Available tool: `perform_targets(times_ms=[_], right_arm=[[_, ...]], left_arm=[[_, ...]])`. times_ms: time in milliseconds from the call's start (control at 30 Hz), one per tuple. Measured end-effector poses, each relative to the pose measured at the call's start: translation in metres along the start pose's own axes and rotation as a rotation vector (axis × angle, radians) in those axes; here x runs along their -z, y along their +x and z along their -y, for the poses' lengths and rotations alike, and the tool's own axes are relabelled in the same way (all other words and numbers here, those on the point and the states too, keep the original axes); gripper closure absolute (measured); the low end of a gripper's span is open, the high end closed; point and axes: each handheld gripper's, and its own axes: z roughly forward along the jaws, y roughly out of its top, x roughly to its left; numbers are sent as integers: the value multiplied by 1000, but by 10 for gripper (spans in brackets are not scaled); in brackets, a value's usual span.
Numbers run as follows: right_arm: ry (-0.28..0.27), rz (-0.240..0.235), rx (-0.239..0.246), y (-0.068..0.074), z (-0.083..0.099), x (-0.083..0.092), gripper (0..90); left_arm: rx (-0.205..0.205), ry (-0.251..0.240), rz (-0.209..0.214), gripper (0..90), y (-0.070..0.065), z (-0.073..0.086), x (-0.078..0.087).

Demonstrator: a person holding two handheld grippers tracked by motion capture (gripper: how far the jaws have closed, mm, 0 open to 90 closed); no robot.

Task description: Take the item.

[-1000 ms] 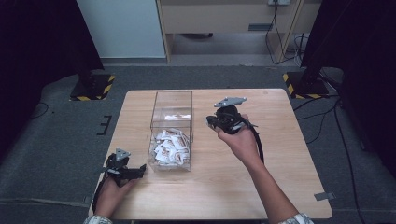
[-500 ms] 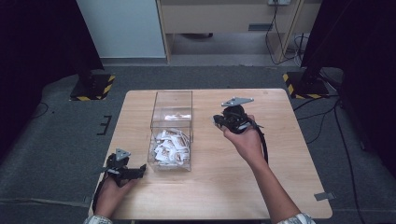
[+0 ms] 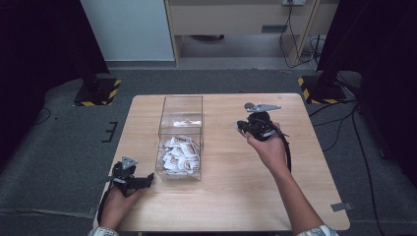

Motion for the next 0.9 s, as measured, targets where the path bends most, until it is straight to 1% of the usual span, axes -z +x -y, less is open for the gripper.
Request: perform_targets(times_ms=[100,133,200,267,600,900], right_arm=[[1,12,-11,-9,5,0,896],[8,25,-19,-15,9,-1,896],[10,29,-21,-16,11,-2,896],[15,40,-26,-22,14,-6,896],[15,60,-48,-34,19,-14,897],[34,79,-66,-42,30,-26,896]], left_arm=[[0,0,0,0,0,0,0],[0,0,0,0,0,0,0],[0,0,0,0,0,0,0],[0,0,0,0,0,0,0],[1,-1,1,0,0,0,0],[1,0,0,0,0,0,0]])
